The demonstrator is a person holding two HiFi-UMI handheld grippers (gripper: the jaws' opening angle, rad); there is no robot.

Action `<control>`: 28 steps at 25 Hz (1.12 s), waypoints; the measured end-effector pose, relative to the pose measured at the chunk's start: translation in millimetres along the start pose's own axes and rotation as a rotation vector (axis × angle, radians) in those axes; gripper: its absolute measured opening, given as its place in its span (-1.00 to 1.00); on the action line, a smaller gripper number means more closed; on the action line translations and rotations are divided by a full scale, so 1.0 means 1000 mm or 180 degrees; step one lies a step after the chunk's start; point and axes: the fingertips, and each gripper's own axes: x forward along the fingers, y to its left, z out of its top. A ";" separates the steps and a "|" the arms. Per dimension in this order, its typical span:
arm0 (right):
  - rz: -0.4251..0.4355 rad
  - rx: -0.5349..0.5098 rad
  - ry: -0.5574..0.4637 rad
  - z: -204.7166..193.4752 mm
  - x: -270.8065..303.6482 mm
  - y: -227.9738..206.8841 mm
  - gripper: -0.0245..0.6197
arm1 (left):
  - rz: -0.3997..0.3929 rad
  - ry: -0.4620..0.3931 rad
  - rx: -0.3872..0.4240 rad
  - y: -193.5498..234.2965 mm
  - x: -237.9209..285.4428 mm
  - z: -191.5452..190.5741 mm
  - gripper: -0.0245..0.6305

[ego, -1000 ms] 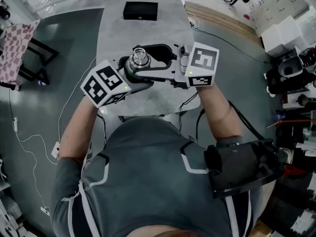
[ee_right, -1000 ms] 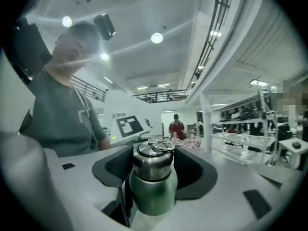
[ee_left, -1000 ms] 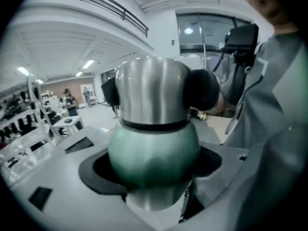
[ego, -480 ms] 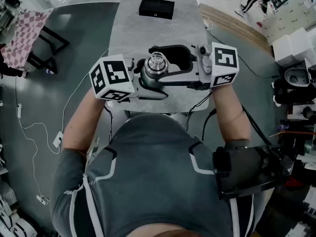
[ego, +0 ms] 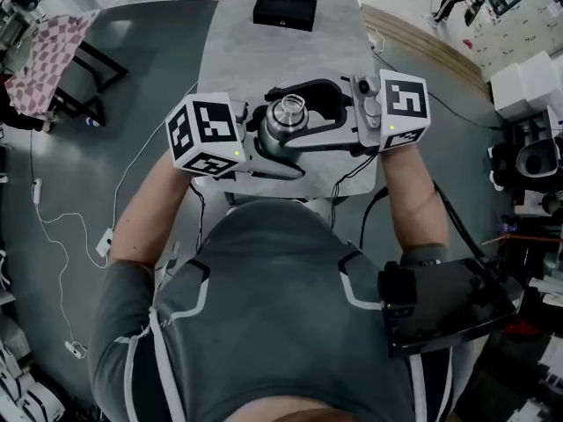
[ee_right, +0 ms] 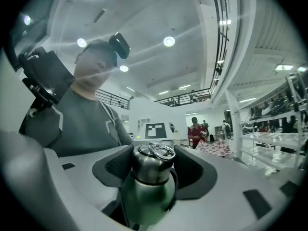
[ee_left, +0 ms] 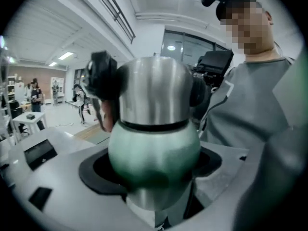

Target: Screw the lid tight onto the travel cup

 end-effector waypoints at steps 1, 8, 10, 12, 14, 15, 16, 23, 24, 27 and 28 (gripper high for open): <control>-0.0184 -0.0002 0.0046 -0.005 -0.002 -0.009 -0.06 | 0.0195 0.0063 -0.0058 0.012 -0.001 -0.005 0.27; -0.0984 0.0061 0.0302 -0.043 -0.013 -0.044 -0.07 | 0.1077 0.0413 -0.0282 0.062 0.002 -0.042 0.27; -0.1103 0.0058 0.0362 -0.045 -0.016 -0.052 -0.07 | 0.1254 0.0458 -0.0266 0.074 0.000 -0.044 0.27; -0.1240 0.0064 0.0433 -0.053 -0.016 -0.058 -0.07 | 0.1457 0.0574 -0.0235 0.084 -0.003 -0.054 0.27; -0.1310 0.0088 0.0496 -0.064 -0.014 -0.055 -0.07 | 0.1551 0.0657 -0.0200 0.082 -0.002 -0.065 0.27; -0.1309 0.0096 0.0519 -0.069 -0.012 -0.051 -0.07 | 0.1550 0.0664 -0.0188 0.079 -0.001 -0.070 0.27; -0.1290 0.0079 0.0544 -0.073 -0.010 -0.048 -0.07 | 0.1534 0.0654 -0.0170 0.076 0.000 -0.074 0.27; -0.1312 0.0074 0.0305 -0.069 -0.019 -0.053 0.01 | 0.1414 0.0334 -0.0154 0.079 0.001 -0.080 0.27; -0.1385 0.0103 0.0278 -0.071 -0.024 -0.056 0.01 | 0.1477 0.0276 -0.0176 0.083 -0.001 -0.082 0.27; -0.1670 0.0183 0.0237 -0.077 -0.046 -0.065 0.01 | 0.1721 0.0072 -0.0306 0.098 -0.005 -0.087 0.27; -0.1776 0.0214 0.0217 -0.079 -0.053 -0.069 0.01 | 0.1788 0.0012 -0.0367 0.103 -0.006 -0.089 0.27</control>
